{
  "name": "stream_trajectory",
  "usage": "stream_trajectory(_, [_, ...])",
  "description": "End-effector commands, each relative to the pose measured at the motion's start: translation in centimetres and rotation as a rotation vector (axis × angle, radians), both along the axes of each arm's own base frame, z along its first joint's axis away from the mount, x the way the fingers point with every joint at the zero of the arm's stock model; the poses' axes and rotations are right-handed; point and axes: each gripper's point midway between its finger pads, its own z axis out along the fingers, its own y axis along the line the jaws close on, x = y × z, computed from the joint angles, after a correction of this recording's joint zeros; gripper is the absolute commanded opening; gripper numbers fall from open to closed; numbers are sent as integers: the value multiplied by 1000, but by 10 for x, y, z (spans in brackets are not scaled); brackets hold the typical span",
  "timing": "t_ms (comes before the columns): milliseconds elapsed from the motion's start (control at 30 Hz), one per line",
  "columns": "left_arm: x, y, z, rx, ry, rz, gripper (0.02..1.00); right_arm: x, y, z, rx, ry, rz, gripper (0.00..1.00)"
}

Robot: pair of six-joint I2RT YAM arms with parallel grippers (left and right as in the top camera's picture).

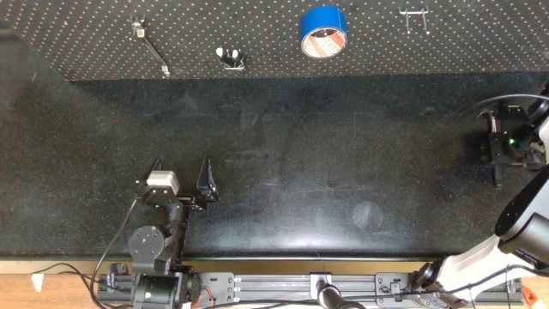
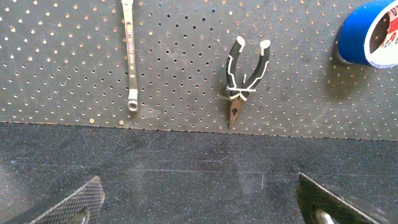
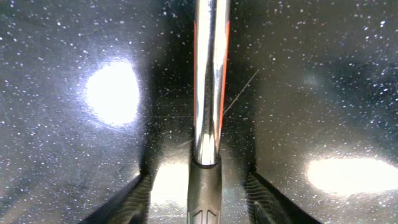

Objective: Place Tools Onto Pegboard

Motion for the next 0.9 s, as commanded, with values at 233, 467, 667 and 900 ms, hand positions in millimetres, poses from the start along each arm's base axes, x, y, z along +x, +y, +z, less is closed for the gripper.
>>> stream_trajectory(233, [0, -1, -1, 9, 0, -4, 996, 33, 20, 82, 37, -349, 7, 75])
stream_trajectory(467, [0, -1, -1, 9, 0, -4, 996, 55, 105, 235, 98, -844, 56, 75])
stream_trajectory(667, [0, -1, -1, 9, 0, -4, 996, 73, 179, 246, 174, -889, 275, 75])
stream_trajectory(900, [0, -1, -1, 9, 0, -4, 996, 88, 208, 216, 233, -805, 341, 75])
